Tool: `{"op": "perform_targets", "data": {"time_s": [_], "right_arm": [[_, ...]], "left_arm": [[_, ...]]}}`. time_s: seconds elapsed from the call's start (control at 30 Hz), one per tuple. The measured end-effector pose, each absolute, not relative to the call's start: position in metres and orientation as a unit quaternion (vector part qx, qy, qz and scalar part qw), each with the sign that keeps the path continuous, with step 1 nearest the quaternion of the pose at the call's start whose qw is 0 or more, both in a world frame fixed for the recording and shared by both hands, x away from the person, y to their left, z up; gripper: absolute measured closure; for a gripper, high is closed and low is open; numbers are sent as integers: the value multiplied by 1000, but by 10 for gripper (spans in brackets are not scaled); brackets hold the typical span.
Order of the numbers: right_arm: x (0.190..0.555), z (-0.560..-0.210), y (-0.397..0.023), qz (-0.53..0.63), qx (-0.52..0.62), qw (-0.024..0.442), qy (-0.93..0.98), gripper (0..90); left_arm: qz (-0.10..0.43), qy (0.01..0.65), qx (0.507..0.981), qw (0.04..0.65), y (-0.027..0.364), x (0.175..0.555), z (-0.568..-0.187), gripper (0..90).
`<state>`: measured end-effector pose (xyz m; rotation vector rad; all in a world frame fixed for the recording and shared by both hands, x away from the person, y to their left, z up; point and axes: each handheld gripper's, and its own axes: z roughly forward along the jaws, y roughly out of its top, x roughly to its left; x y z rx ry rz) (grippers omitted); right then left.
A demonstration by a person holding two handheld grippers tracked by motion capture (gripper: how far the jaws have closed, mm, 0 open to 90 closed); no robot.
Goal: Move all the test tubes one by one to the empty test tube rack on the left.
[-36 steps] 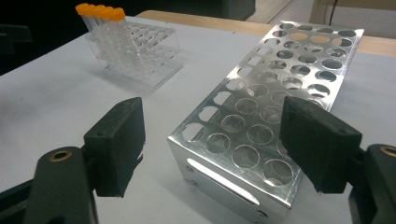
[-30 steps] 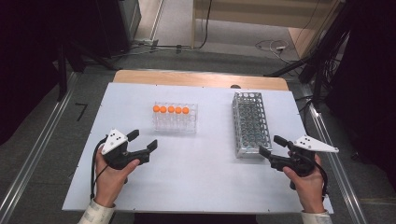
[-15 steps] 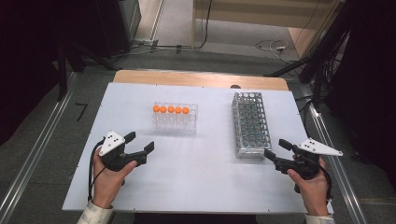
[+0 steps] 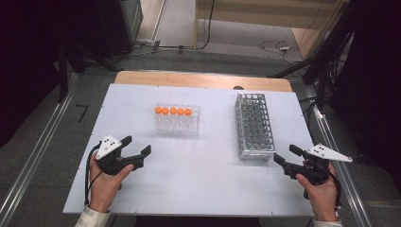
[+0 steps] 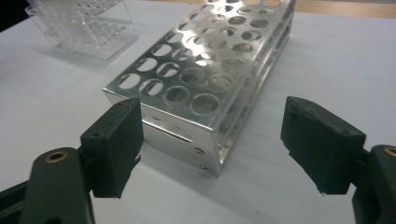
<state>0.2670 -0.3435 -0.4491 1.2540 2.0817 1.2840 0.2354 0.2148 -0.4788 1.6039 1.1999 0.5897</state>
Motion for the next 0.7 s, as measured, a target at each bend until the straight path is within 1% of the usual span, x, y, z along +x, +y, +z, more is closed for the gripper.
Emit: {"op": "perform_targets", "data": {"time_s": [0.4, 0.5, 0.7], "right_arm": [[266, -464, -370, 428, 487, 217, 730, 198], [265, -468, -376, 419, 499, 222, 725, 198], [266, -478, -387, 401, 525, 229, 714, 188]], "left_arm": [[249, 520, 655, 488, 234, 232, -489, 173], [261, 526, 659, 471, 241, 231, -494, 173], [265, 539, 663, 446, 250, 231, -503, 167]]}}
